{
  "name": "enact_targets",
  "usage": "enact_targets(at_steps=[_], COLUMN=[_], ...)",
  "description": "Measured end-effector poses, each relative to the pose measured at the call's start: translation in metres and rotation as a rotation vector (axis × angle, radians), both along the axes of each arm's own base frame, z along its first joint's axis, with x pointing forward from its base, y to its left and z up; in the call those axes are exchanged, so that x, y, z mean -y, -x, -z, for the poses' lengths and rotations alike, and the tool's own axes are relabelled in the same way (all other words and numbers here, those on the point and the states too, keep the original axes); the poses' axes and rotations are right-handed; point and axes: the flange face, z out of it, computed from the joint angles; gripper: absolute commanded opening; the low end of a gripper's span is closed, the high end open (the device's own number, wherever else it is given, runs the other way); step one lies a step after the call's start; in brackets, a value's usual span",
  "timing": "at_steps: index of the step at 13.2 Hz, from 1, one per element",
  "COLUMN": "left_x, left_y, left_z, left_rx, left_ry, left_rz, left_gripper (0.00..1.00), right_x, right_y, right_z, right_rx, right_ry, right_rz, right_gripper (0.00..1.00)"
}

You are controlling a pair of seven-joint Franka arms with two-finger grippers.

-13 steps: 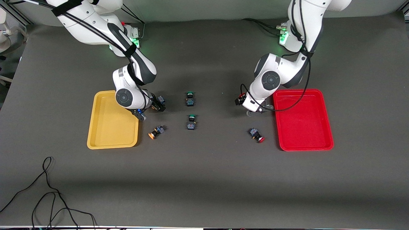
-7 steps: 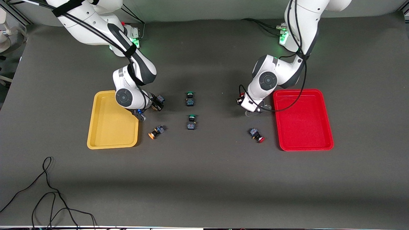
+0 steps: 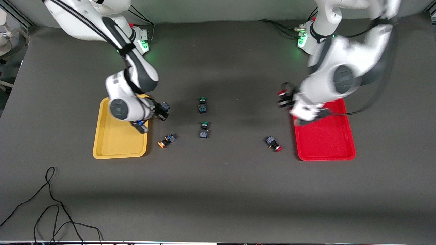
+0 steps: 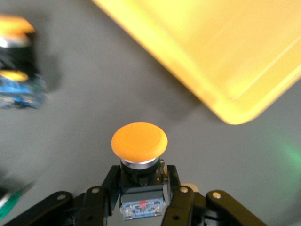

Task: Place red and yellow buttons in trays
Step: 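Place the yellow button in the yellow tray while the left gripper places red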

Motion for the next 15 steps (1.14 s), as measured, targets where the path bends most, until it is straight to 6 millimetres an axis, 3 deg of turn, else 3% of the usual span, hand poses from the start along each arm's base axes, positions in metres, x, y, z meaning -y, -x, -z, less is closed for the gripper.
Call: enact_targets(at_steps=[1,3,4,6,9,13,14,15], left_x=[-0.024,-0.069,-0.092,-0.124,-0.128,-0.130,-0.131,-0.131], left_y=[-0.001,0.004,0.006,0.007,0.001,0.013,0.019,0.024], left_z=[-0.033,-0.073,-0.082,-0.071,0.000,0.163,0.199,0.227], left_rx=[-0.008,0.013,0.024,0.019,0.040,0.063,0.054,0.039], left_ry=[-0.013,-0.001,0.010,0.024,-0.006,-0.016,-0.016,-0.015], left_rz=[0.029,0.087,0.111,0.123,0.128,0.112,0.108,0.107], left_gripper=[0.00,0.00,0.00,0.00,0.00,0.00,0.00,0.00], right_x=[0.023,0.087,0.119,0.167,0.200,0.203,0.204,0.204], right_y=[-0.012,-0.023,-0.022,-0.011,0.023,0.051,0.053,0.054], right_z=[-0.028,-0.068,-0.077,-0.060,0.007,0.066,0.077,0.086], right_rx=[0.021,0.063,0.069,0.053,0.077,0.097,0.097,0.097], right_ry=[-0.016,-0.055,-0.073,-0.101,-0.120,-0.102,-0.104,-0.113], right_rz=[-0.018,-0.058,-0.072,-0.088,-0.120,-0.126,-0.122,-0.117], right_gripper=[0.05,0.05,0.05,0.05,0.05,0.09,0.20,0.48])
